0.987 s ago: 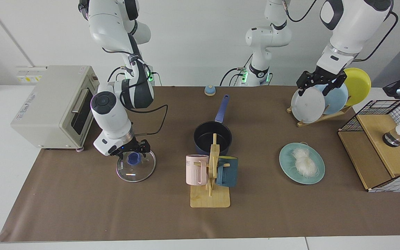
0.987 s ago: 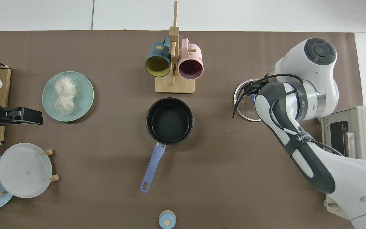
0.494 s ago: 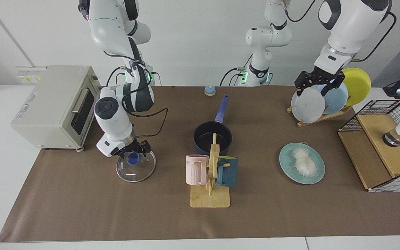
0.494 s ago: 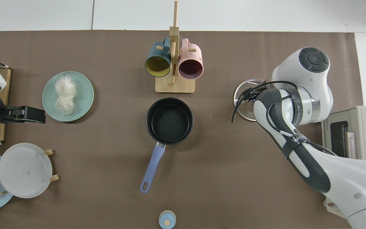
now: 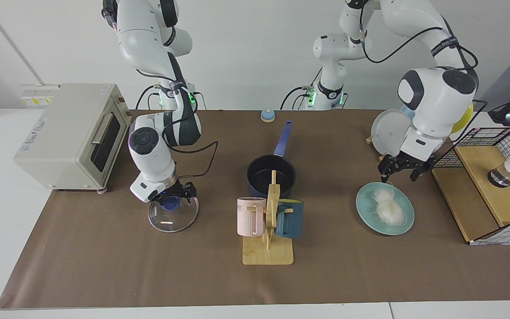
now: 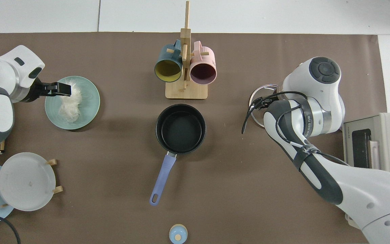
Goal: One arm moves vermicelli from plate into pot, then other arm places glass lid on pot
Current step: 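Grasp the white vermicelli bundle on the green plate with the left gripper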
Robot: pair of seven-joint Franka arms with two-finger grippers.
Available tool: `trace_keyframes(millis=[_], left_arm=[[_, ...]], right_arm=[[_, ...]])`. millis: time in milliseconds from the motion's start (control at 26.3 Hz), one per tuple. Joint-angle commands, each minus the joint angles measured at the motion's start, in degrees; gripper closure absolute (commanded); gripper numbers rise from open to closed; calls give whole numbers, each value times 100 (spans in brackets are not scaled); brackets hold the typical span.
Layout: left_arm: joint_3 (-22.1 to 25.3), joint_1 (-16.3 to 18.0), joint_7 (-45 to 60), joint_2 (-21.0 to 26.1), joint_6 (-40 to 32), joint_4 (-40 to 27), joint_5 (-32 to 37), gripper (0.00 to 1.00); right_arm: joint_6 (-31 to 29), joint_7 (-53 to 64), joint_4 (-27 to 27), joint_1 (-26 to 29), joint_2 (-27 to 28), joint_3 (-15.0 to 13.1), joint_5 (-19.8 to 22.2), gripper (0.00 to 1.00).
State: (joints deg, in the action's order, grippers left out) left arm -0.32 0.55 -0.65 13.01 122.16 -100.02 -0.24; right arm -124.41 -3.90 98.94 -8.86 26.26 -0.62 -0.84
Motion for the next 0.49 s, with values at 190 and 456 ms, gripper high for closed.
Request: trace_keyframes(millis=[190, 456], left_arm=[[59, 51, 759, 1019, 1073, 149, -11, 0], [67, 86, 751, 1195, 1144, 140, 357, 0]], right_arm=[[-330, 21, 55, 148, 98, 9, 76, 0], [-418, 21, 55, 139, 107, 10, 49, 0]])
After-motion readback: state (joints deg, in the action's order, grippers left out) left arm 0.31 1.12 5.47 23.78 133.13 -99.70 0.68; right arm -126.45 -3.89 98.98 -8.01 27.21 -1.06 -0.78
